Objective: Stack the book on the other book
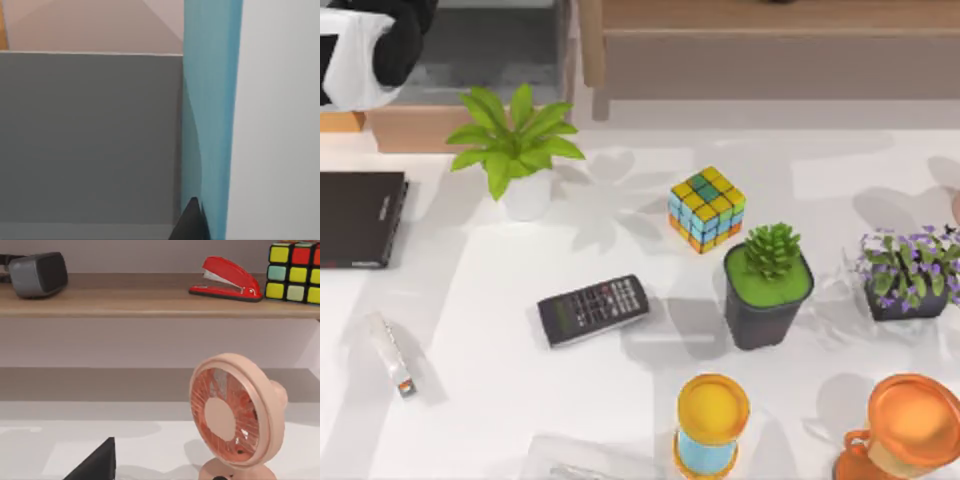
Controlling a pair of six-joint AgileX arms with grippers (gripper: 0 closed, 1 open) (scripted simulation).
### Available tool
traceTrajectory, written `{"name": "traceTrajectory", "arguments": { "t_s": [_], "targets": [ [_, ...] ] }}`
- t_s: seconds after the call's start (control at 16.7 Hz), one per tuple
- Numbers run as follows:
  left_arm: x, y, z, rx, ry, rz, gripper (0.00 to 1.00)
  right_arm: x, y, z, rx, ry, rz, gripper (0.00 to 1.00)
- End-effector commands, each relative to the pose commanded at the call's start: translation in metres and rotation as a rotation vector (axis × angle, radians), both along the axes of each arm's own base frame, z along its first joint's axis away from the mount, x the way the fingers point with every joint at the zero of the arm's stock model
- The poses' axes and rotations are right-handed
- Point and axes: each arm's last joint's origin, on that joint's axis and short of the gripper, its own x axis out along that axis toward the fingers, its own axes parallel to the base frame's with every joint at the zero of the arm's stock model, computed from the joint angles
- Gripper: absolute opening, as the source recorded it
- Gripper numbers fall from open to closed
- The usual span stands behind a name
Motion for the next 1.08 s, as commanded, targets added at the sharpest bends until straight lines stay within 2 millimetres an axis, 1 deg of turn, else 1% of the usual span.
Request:
{"name": "traceTrajectory", "arguments": {
  "t_s": [0.54, 0.72, 1.08],
  "targets": [
    [-0.001, -0.001, 0.001, 0.001, 0.0, -0.002, 0.0, 0.0, 0.0, 0.0, 0.0, 0.0, 0.0, 1.0],
    [-0.009, -0.001, 0.01, 0.0, -0.005, -0.002, 0.0, 0.0, 0.0, 0.0, 0.0, 0.0, 0.0, 1.0],
    [-0.011, 0.001, 0.013, 0.01, -0.01, -0.005, 0.0, 0.0, 0.0, 0.0, 0.0, 0.0, 0.0, 1.0]
  ]
}}
